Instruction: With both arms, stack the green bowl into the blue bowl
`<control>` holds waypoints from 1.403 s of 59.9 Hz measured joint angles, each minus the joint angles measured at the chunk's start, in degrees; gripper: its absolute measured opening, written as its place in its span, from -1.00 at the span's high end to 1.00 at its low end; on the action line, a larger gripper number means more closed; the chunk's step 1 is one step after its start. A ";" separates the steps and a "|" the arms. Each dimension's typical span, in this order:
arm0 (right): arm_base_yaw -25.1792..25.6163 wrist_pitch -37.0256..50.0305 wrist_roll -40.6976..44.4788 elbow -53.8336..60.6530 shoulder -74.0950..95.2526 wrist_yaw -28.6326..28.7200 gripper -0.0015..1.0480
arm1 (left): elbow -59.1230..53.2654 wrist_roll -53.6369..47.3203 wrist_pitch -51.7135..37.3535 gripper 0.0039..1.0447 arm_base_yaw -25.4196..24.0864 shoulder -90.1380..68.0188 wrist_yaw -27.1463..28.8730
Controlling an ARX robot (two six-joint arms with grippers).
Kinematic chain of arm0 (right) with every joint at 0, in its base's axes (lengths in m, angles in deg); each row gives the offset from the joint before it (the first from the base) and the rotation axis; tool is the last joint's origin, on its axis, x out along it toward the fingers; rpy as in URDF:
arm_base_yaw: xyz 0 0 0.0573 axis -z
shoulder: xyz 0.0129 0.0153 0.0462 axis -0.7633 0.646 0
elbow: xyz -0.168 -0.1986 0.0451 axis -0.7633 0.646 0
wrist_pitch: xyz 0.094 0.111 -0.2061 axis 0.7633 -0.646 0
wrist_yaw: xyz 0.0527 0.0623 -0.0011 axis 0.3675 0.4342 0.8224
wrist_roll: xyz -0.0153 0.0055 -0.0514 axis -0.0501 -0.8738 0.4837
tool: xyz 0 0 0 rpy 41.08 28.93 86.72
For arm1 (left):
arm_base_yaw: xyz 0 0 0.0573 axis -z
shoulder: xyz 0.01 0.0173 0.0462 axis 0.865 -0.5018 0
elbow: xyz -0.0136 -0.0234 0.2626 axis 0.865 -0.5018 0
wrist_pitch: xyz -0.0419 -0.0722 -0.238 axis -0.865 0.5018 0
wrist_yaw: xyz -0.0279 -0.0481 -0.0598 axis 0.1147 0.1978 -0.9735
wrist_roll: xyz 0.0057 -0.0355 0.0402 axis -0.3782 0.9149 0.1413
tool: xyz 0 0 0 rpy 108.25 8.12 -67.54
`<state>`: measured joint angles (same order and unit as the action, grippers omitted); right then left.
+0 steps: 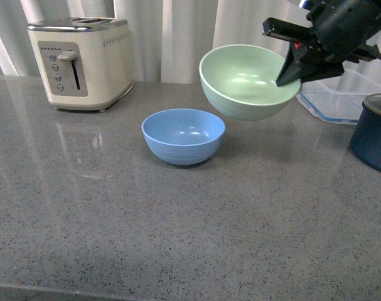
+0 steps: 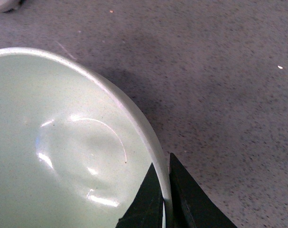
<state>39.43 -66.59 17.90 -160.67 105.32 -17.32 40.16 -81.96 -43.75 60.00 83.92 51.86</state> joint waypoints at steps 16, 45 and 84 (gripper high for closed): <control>-4.13 -1.14 0.31 -4.37 3.02 1.40 0.98 | 0.00 0.00 0.00 -0.87 0.00 0.00 0.00; -5.38 -3.96 0.39 -13.57 11.61 2.19 0.98 | 0.00 0.00 0.00 -0.87 0.00 0.00 0.00; -5.31 -3.43 0.15 -13.66 14.21 3.37 0.63 | 0.00 0.00 0.00 -0.87 0.00 0.00 0.00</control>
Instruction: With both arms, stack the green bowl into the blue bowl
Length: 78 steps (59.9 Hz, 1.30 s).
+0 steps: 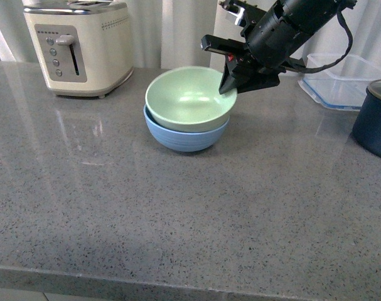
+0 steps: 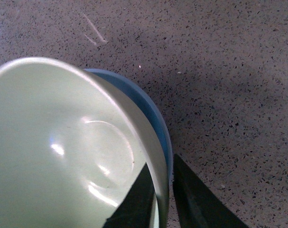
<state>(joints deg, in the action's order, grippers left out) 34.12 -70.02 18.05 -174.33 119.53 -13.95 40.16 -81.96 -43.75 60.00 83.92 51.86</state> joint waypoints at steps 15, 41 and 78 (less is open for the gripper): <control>1.03 1.84 -1.07 2.27 -0.94 0.74 -0.15 | 0.00 0.00 0.00 -0.87 0.00 0.00 0.00; 9.57 9.81 -1.66 28.17 -24.68 -0.13 -0.81 | 0.00 0.00 0.00 -0.87 0.00 0.00 0.00; 22.34 49.03 1.73 85.35 -70.64 -11.41 -0.37 | 0.00 0.00 0.00 -0.87 0.00 0.00 0.09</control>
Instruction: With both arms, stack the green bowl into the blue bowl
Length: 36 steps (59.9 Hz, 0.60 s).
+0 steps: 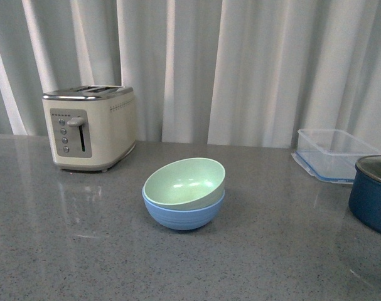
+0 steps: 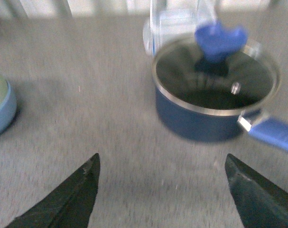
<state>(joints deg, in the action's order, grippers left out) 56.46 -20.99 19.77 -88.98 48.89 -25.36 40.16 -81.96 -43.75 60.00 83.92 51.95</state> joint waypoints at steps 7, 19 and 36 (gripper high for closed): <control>-1.16 18.86 0.66 9.20 -4.79 -1.22 0.03 | 0.00 0.00 0.00 -0.87 0.00 0.00 -0.02; -4.68 21.22 0.98 16.61 -10.32 -5.86 0.71 | 0.00 0.00 0.00 -0.87 0.00 0.00 0.02; -6.49 19.65 1.22 22.71 -18.29 -6.36 0.98 | 0.00 0.00 0.00 -0.87 0.00 0.00 0.00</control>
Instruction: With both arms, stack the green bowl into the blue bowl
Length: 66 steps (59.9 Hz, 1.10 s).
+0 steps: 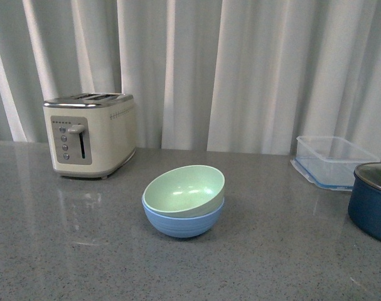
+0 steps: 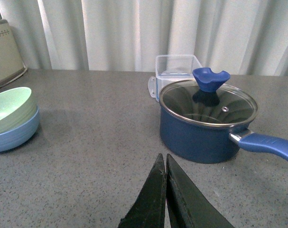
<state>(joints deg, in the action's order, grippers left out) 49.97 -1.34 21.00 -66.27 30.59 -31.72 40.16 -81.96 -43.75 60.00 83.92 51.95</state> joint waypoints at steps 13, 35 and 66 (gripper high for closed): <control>-0.02 -3.39 0.00 3.02 -6.25 0.00 0.98 | 0.00 0.00 0.00 -0.87 0.00 0.00 0.00; -0.04 -7.61 0.00 7.06 -15.26 0.00 0.98 | 0.00 0.00 0.00 -0.87 0.00 0.00 0.00; -0.04 -19.45 0.00 7.28 -27.56 0.00 0.98 | 0.00 0.00 0.00 -0.87 0.00 0.00 0.00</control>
<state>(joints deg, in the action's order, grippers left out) 49.92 -20.80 21.00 -58.99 3.03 -31.72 40.16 -81.96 -43.75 60.00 83.92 51.95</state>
